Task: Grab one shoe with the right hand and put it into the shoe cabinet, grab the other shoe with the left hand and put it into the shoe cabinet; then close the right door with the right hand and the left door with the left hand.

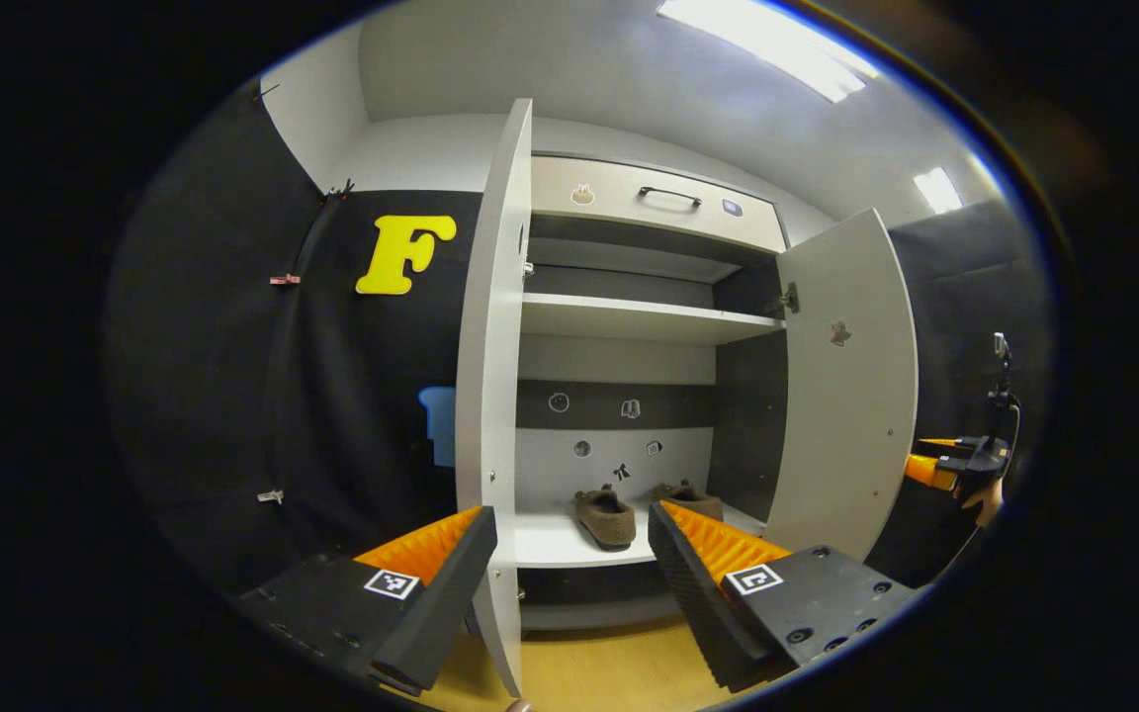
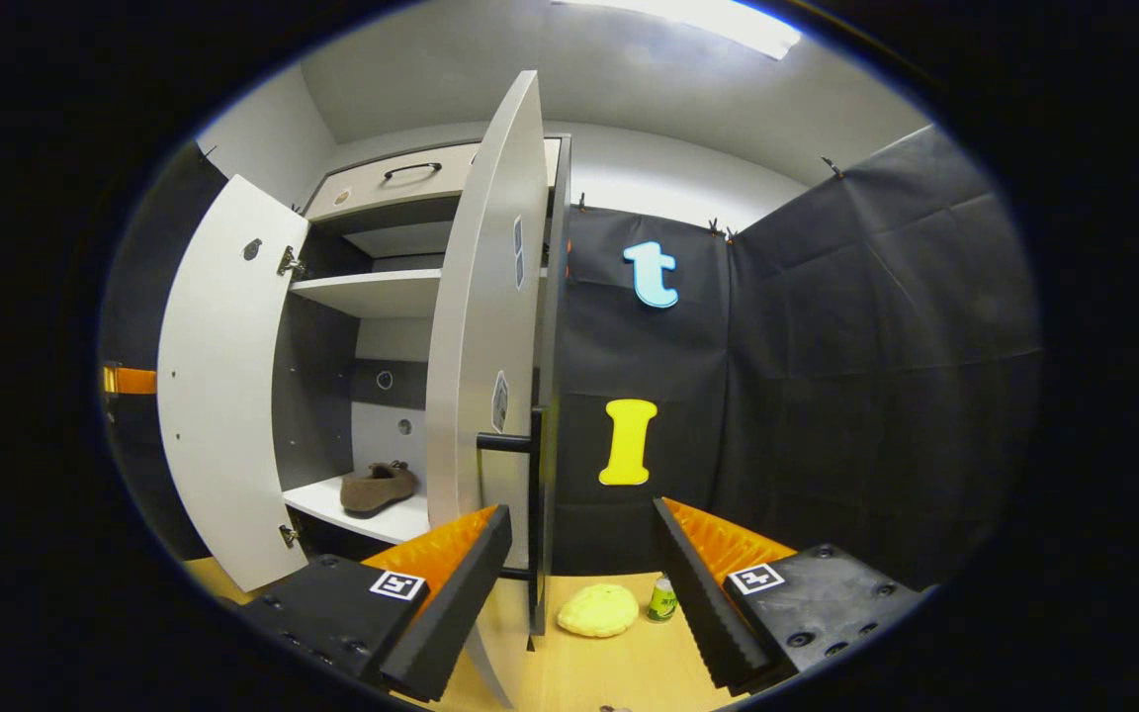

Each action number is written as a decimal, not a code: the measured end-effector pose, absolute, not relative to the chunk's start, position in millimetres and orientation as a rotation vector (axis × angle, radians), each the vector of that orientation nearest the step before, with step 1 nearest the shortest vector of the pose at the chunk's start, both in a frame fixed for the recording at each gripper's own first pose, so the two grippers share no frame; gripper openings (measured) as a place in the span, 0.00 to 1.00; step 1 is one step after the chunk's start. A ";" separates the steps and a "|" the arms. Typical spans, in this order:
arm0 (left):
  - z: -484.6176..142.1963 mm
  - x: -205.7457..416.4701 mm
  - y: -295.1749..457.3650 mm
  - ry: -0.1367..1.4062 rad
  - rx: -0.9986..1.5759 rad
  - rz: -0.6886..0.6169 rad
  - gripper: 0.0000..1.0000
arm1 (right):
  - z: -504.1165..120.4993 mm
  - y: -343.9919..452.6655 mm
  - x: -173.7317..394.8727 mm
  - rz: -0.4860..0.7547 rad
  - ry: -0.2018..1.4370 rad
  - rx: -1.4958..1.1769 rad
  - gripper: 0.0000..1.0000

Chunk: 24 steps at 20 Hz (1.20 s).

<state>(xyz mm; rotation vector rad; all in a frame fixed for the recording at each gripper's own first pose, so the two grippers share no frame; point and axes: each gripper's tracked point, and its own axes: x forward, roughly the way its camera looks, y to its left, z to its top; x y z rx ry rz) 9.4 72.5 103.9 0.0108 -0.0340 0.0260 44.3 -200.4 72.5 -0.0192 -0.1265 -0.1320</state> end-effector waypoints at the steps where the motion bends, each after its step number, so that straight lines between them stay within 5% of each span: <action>1: 101.7 9.9 75.3 -0.028 0.017 0.033 0.97 | 71.9 -189.6 47.8 -0.102 -0.123 -0.015 0.95; 13: 98.9 -13.7 117.3 -0.001 0.001 0.161 0.97 | 73.4 -71.6 118.7 0.170 -0.118 -0.004 0.95; 24: 87.1 -33.5 176.2 0.022 -0.009 0.288 0.97 | 72.6 -15.8 195.8 0.176 -0.134 -0.030 0.96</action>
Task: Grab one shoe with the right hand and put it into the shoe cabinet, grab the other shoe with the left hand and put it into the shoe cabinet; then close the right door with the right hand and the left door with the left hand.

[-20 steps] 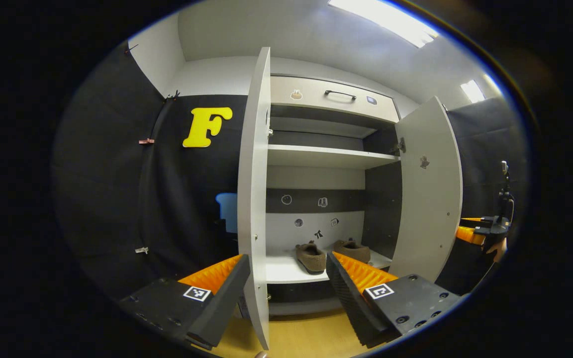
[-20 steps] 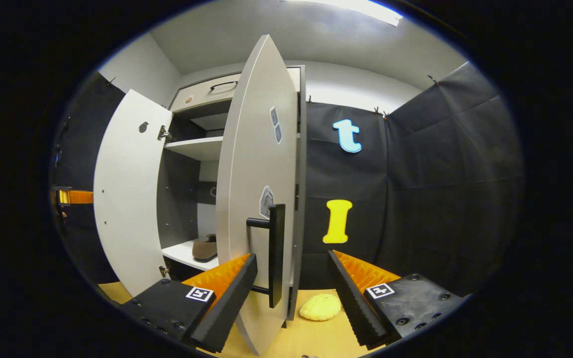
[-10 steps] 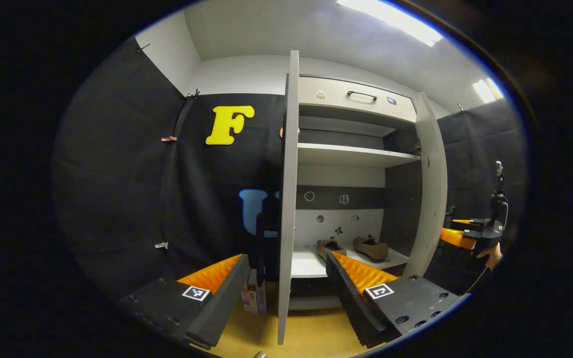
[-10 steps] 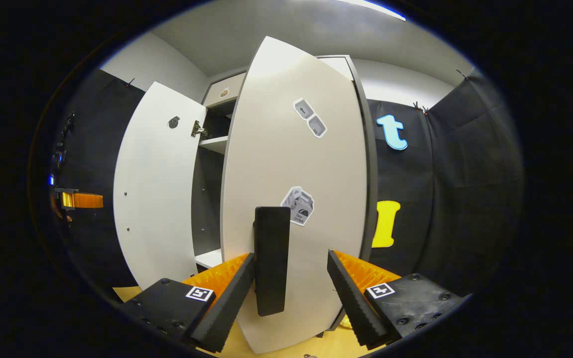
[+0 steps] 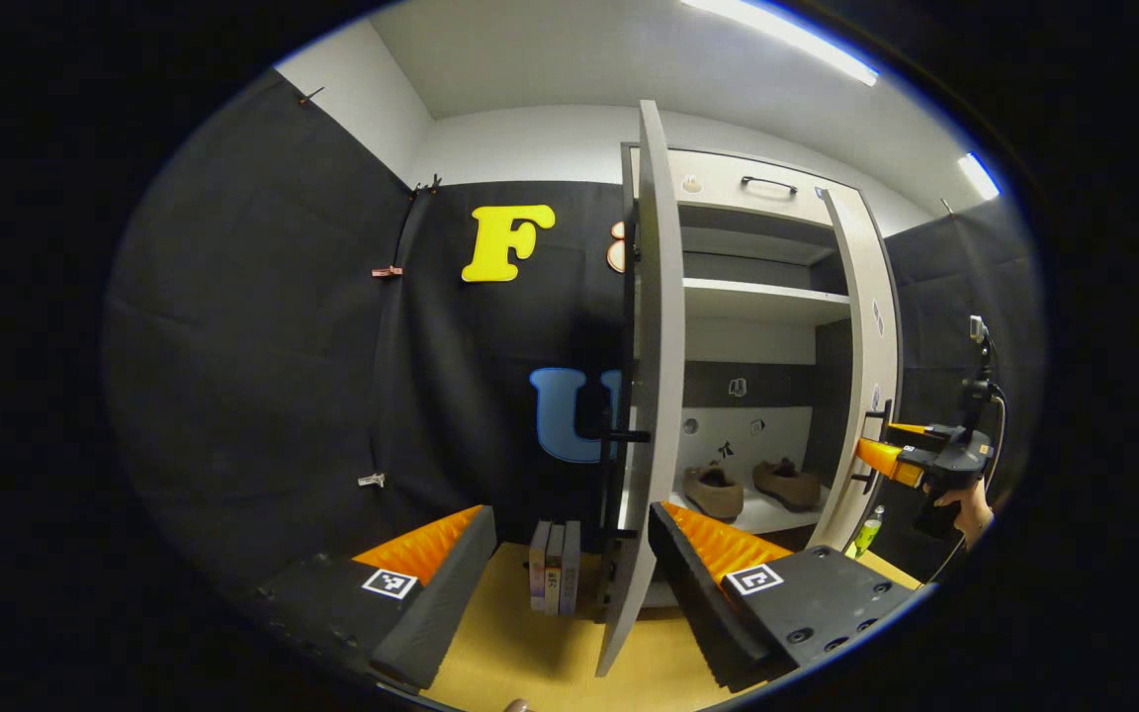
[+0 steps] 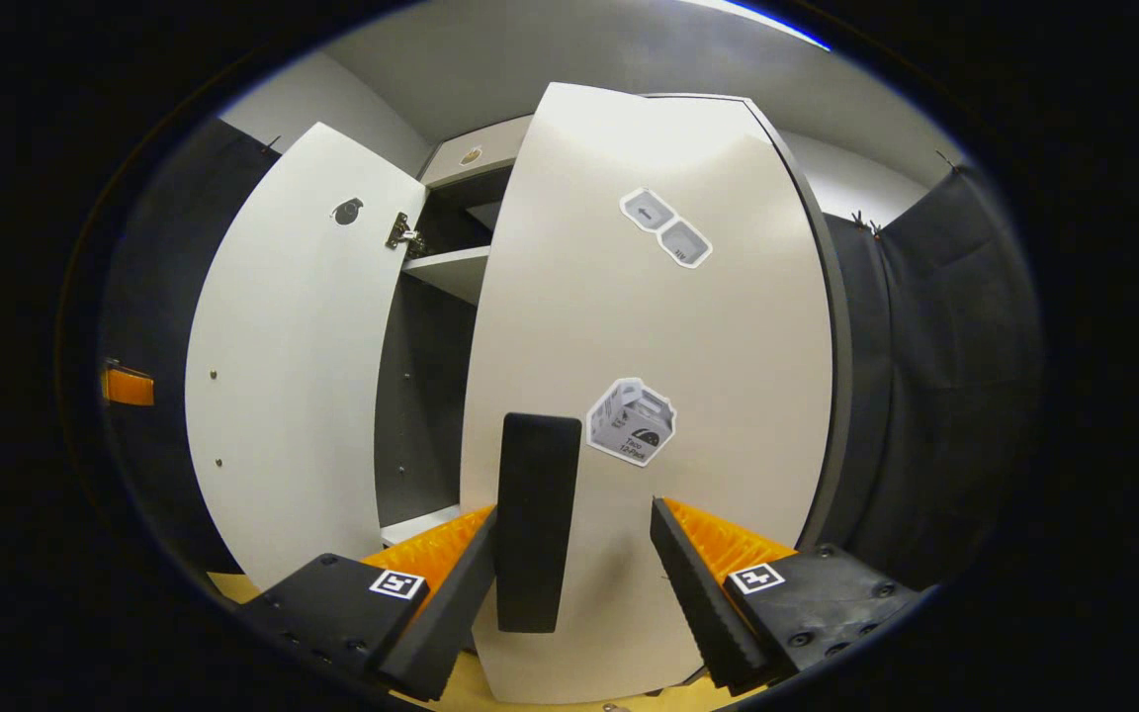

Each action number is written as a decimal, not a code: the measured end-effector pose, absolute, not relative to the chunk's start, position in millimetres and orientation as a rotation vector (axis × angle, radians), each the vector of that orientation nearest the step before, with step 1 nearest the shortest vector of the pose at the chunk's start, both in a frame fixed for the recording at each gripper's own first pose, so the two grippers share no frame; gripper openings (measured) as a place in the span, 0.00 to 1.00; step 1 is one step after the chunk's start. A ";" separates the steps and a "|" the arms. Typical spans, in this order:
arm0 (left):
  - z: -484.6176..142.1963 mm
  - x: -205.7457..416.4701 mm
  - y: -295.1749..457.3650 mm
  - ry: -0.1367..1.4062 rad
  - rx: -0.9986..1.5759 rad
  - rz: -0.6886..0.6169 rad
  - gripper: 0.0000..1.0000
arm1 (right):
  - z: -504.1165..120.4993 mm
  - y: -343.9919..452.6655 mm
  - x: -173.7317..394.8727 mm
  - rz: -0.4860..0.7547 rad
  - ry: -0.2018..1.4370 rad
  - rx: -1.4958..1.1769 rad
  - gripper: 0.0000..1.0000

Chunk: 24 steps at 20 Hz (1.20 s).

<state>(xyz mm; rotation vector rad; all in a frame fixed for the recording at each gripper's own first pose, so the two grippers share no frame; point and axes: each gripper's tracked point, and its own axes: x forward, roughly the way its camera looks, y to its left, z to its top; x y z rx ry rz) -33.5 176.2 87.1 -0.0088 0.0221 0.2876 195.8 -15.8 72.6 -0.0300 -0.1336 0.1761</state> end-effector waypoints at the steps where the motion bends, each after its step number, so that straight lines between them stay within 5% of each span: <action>1: 84.6 -27.1 180.2 0.024 -0.016 0.276 0.97 | 71.4 -15.0 199.9 0.170 -0.130 -0.017 0.95; 24: 67.4 50.7 116.4 0.045 -0.119 -0.026 0.94 | 67.1 -64.7 133.4 0.053 -0.126 -0.101 0.98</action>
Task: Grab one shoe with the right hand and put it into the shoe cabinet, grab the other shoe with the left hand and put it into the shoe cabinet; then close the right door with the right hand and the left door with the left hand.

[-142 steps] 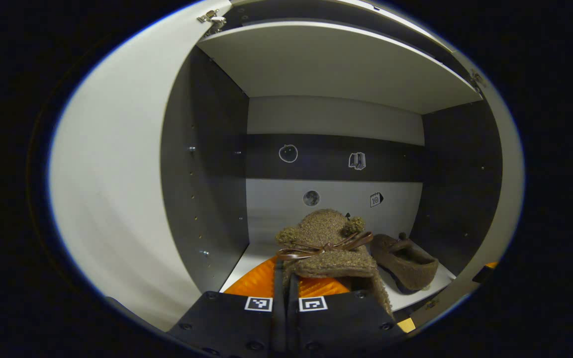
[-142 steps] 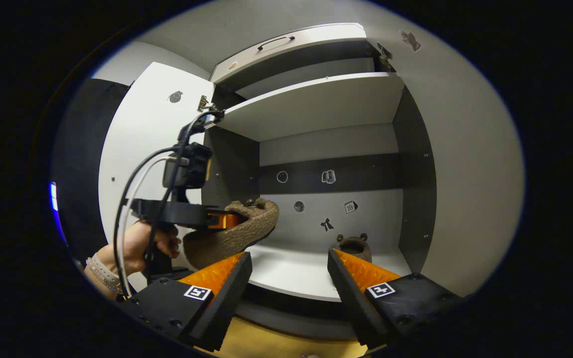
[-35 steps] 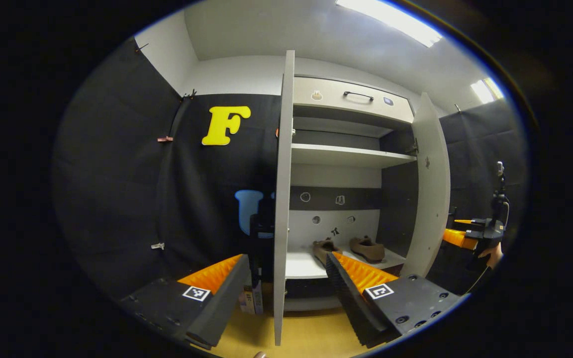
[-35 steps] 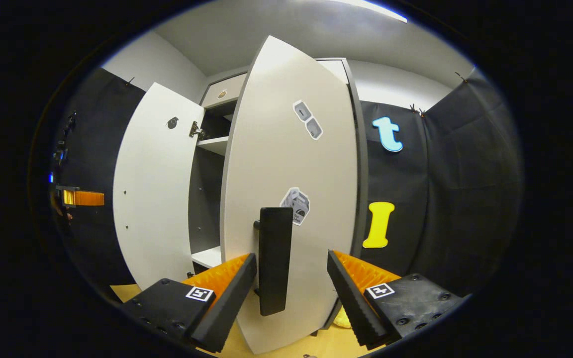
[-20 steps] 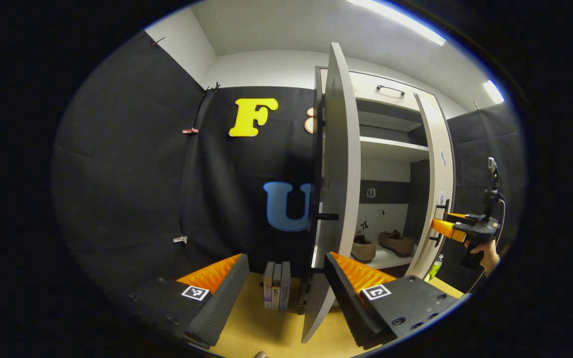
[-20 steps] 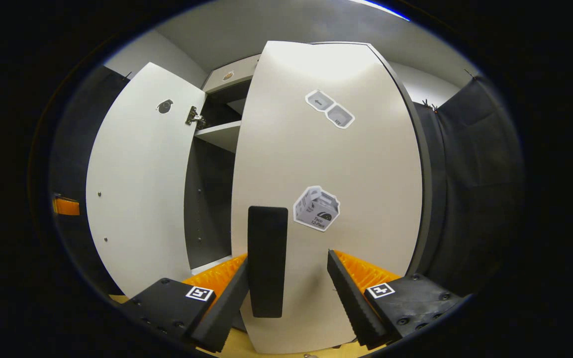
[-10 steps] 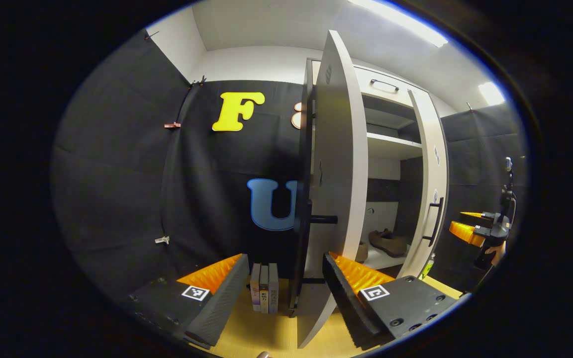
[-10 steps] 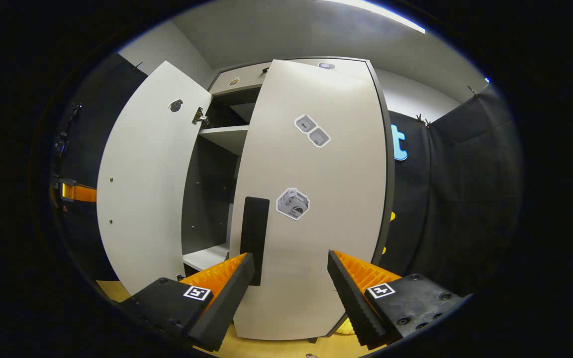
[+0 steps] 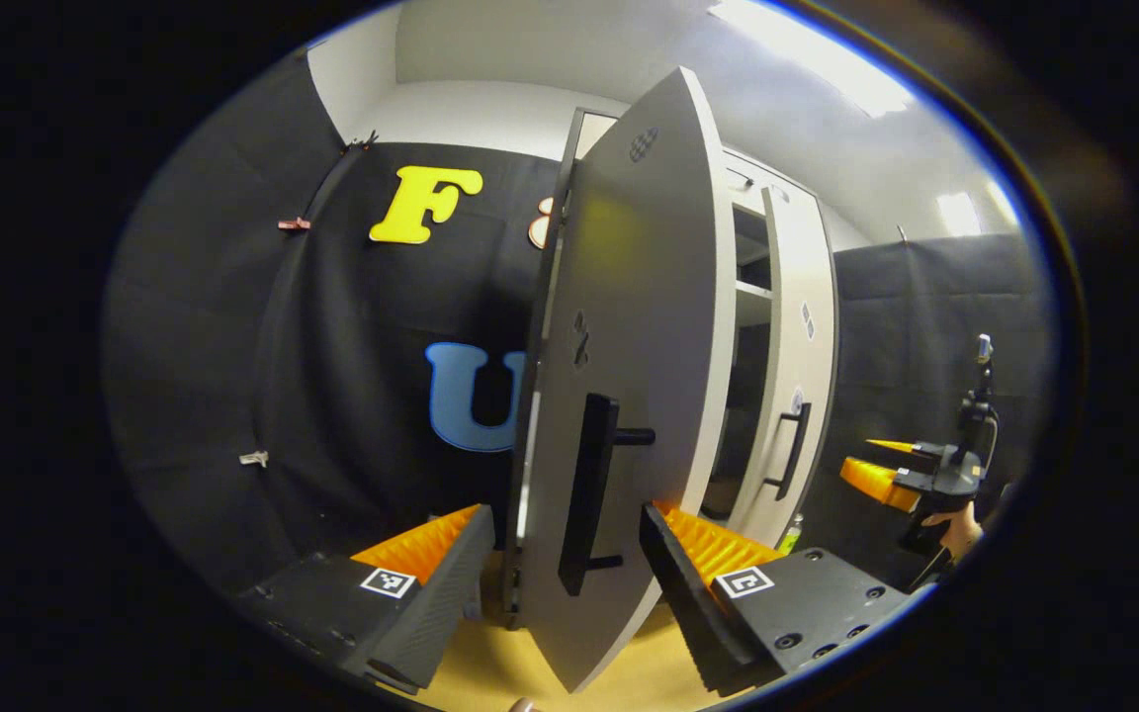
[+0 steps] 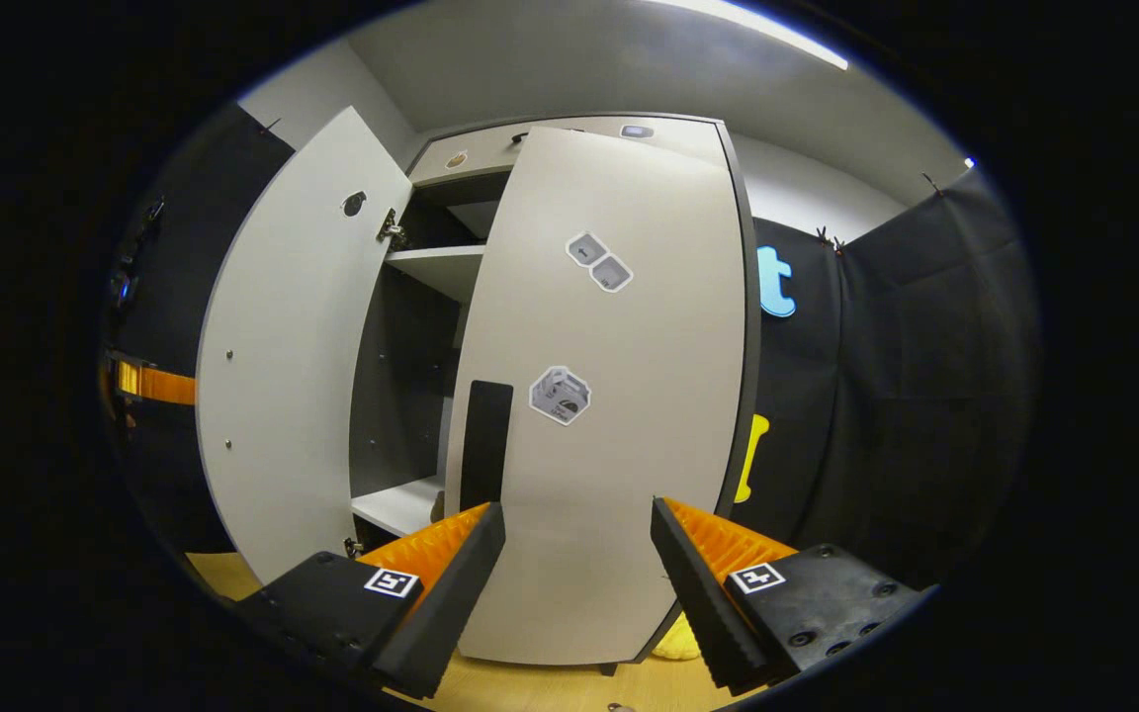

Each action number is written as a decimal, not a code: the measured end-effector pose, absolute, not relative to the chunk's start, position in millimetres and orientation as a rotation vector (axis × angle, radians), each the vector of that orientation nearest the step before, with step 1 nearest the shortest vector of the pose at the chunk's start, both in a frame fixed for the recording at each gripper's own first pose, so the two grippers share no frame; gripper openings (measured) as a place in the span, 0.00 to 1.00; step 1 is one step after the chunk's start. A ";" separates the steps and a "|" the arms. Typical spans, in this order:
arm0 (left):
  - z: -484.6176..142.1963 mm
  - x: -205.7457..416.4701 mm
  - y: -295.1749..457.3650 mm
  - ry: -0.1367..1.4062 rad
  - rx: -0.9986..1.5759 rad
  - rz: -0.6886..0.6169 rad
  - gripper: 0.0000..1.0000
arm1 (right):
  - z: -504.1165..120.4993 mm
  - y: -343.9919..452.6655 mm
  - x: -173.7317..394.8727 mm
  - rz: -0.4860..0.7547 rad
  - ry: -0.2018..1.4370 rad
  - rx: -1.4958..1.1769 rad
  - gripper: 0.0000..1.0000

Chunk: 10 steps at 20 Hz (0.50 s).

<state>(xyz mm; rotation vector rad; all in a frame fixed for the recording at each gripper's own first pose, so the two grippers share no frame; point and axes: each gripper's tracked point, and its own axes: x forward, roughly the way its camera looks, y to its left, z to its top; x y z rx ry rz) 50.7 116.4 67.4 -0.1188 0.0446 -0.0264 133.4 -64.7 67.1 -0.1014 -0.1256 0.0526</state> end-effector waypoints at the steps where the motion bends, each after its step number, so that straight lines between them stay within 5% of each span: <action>1: 68.3 53.1 109.6 0.041 -0.125 -0.028 0.95 | 67.5 -67.7 134.3 0.049 -0.126 -0.096 0.98; 10: 68.2 94.7 69.9 0.032 -0.104 -0.056 0.95 | 64.0 -101.1 146.9 0.021 -0.109 -0.068 0.98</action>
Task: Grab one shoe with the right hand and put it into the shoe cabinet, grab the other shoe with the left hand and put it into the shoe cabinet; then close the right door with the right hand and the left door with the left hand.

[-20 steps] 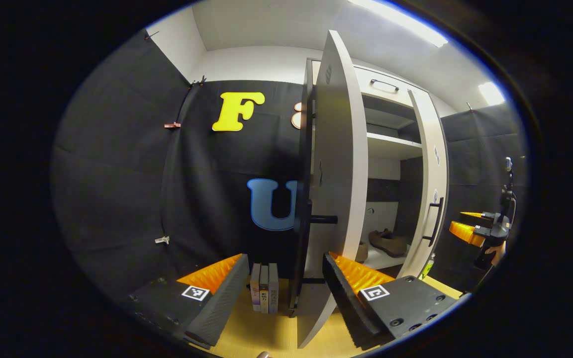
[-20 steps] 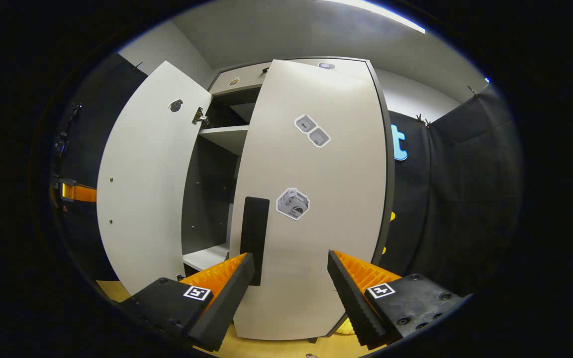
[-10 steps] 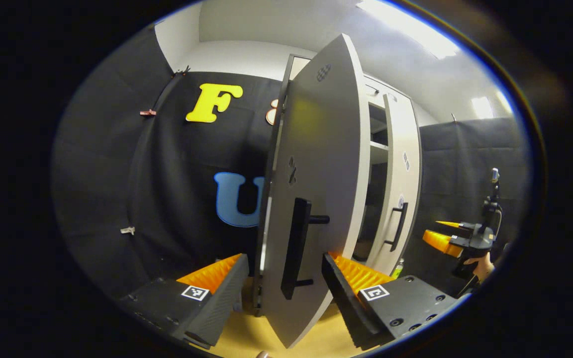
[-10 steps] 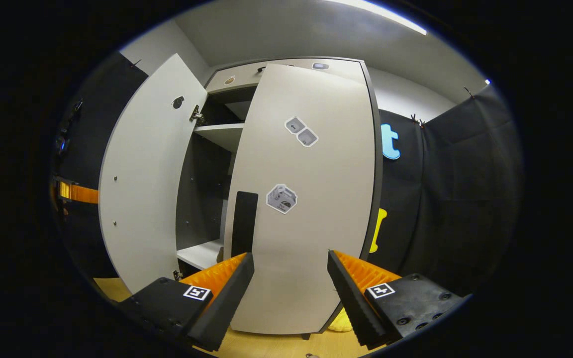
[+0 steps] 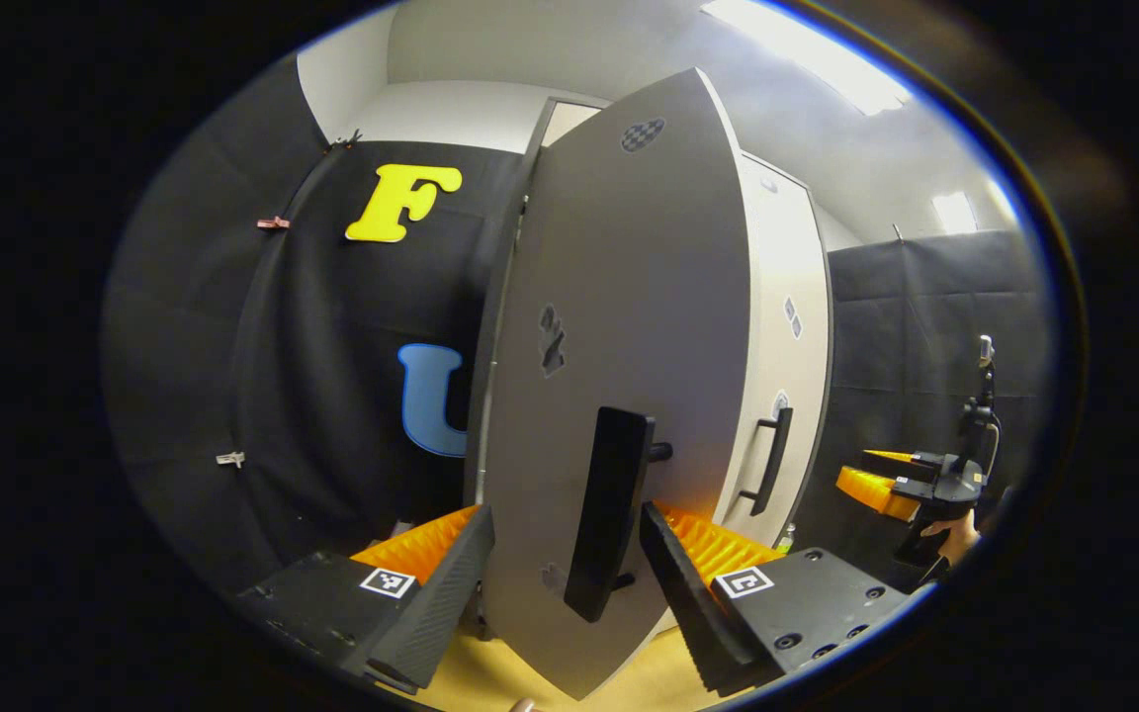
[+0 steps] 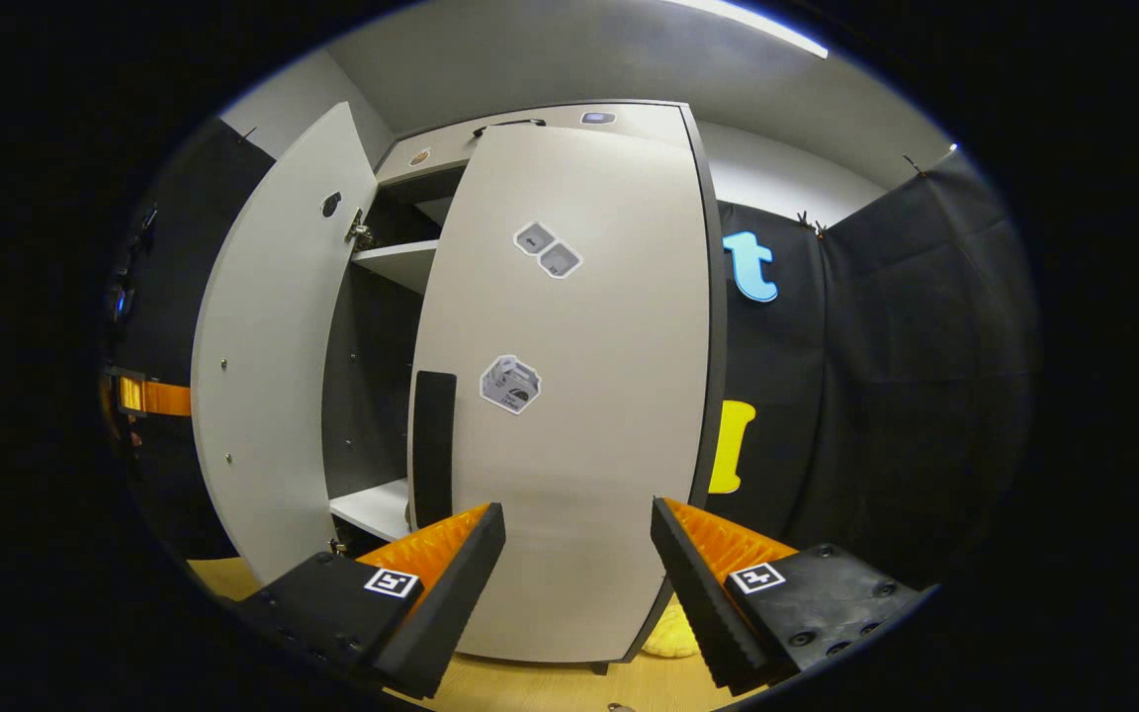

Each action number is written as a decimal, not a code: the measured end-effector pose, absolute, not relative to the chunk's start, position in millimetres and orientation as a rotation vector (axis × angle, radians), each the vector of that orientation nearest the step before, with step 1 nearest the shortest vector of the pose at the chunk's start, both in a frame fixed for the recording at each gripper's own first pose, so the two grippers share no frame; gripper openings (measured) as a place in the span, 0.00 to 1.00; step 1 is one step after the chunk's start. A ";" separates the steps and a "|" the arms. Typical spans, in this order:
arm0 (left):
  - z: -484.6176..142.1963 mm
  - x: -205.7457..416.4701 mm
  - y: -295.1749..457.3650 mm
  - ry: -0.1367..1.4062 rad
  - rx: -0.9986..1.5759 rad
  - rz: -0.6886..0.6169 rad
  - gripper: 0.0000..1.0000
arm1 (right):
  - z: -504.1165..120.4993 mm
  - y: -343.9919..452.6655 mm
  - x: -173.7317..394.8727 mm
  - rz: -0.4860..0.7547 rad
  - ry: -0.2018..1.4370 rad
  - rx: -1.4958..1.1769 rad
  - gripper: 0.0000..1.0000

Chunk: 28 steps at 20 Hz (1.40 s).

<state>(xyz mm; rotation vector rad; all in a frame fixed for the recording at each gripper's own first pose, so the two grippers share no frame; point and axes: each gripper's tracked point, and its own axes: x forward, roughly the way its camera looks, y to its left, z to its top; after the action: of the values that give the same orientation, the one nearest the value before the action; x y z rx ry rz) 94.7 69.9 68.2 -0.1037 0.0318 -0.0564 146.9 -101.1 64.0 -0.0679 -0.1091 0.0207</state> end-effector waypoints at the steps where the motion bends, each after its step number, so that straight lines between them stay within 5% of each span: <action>1: 68.1 100.6 62.6 0.032 -0.108 -0.078 0.95 | 64.4 -104.3 148.1 0.019 -0.110 -0.067 0.98; 8: 67.4 160.9 10.8 0.022 -0.118 -0.138 0.95 | 61.6 -132.2 158.2 -0.007 -0.102 -0.061 0.98; 28: 72.6 227.3 -30.3 0.002 0.046 -0.021 0.94 | 61.8 -150.7 148.0 -0.015 -0.090 -0.025 0.98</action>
<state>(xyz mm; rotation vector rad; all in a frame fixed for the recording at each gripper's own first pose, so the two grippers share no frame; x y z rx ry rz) 227.3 -30.3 72.6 0.0464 0.0019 -0.0211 148.0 -150.7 61.8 -0.0252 -0.0898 -0.0152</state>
